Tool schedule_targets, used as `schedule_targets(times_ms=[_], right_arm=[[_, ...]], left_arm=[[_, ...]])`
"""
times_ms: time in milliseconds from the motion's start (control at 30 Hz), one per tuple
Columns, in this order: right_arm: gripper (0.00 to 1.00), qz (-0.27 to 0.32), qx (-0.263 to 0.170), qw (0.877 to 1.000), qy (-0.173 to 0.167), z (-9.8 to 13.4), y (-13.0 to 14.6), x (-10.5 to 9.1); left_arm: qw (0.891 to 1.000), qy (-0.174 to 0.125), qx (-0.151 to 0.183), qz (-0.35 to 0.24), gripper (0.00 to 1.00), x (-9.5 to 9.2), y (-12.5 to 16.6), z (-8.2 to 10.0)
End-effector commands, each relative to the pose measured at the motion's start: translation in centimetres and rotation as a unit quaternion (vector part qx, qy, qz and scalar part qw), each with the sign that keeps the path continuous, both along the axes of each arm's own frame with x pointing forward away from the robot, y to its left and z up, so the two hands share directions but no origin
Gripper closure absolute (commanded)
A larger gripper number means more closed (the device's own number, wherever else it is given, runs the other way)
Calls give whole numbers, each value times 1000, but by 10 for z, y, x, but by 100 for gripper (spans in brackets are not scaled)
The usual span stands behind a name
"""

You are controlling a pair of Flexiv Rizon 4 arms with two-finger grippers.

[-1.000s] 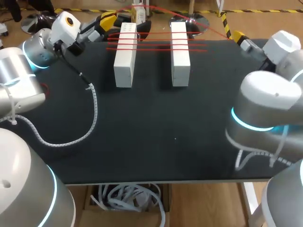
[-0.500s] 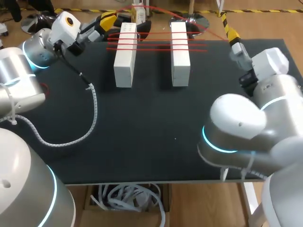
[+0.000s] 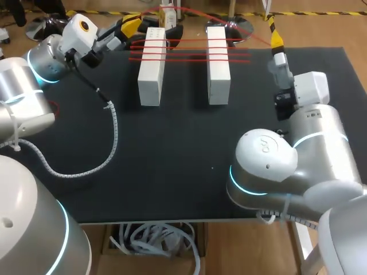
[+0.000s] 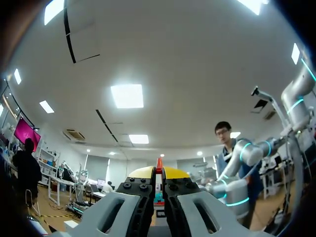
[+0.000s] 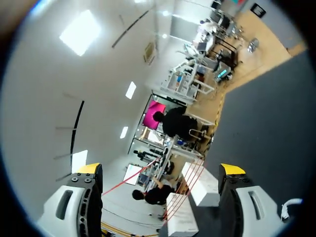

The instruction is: Grab the tape and strap the tape.

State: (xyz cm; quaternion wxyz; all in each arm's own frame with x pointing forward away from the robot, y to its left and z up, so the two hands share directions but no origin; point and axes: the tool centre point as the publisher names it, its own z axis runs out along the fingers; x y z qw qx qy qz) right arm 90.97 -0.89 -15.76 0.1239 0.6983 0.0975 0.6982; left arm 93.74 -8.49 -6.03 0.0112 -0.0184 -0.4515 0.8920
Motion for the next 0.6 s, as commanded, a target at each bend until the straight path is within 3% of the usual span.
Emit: schedule_targets(times_ms=[33, 600], right_arm=[[0, 29, 69, 997, 20, 6, -2, -3], [0, 36, 76, 996, 22, 6, -3, -4]], left_arm=[[1000, 0, -1, 1, 100, 0, -1, 0], [1000, 0, -1, 1, 100, 0, -1, 0]])
